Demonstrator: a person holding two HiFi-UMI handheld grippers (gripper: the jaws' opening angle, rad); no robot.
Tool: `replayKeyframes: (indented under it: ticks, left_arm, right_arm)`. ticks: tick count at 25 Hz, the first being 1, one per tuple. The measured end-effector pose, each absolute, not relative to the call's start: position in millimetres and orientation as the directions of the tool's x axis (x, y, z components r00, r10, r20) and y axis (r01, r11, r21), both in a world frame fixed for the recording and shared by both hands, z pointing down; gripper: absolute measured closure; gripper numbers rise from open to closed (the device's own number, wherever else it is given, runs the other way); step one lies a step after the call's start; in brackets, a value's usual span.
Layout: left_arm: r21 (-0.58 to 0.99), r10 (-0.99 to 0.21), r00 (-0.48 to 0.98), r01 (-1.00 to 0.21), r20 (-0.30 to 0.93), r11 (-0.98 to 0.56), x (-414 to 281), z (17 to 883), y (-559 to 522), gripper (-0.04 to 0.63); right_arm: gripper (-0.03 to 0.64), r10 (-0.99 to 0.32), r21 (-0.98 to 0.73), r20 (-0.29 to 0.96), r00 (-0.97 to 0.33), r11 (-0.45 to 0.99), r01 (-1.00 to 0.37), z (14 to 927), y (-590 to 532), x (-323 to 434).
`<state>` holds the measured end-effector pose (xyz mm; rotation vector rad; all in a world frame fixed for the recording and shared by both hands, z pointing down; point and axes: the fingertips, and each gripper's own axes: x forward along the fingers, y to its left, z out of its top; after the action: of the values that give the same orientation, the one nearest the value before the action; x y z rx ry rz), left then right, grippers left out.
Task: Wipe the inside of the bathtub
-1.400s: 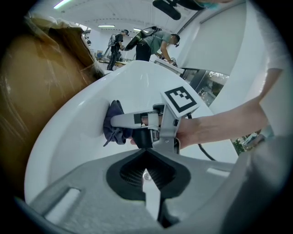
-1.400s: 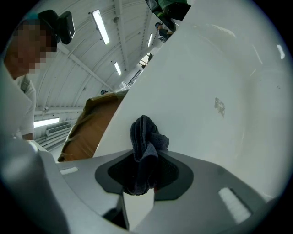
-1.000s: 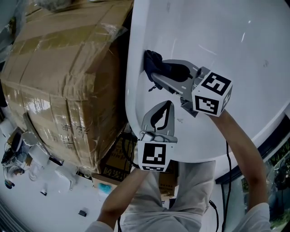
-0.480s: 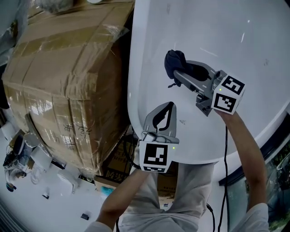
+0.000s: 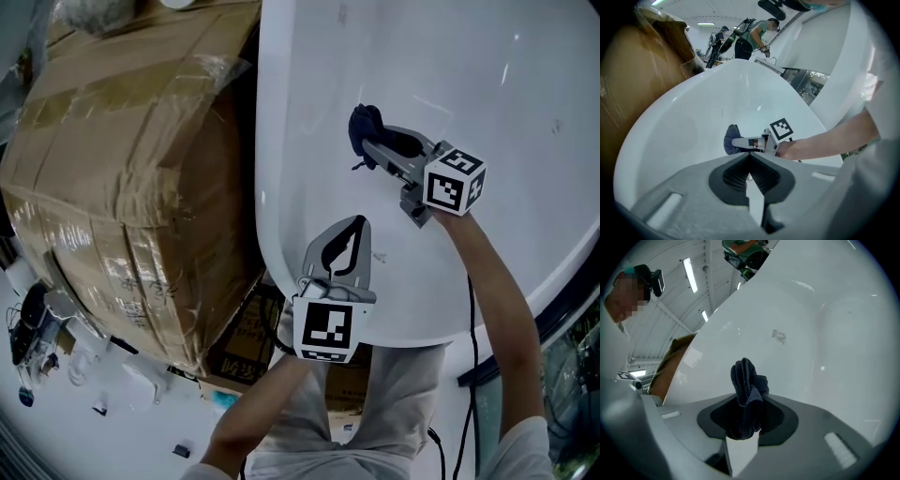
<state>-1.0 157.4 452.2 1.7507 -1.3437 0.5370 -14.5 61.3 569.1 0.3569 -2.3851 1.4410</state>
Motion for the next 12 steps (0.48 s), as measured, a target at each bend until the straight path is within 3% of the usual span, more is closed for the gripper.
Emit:
replayKeyframes:
  ticks: [12]
  left_arm:
    - [0.373, -0.573, 0.339, -0.926, 0.746, -0.062, 4, 471, 153, 0.597]
  right_arm:
    - [0.502, -0.045, -0.766, 0.533, -0.845, 0.399, -0.504, 661, 64, -7]
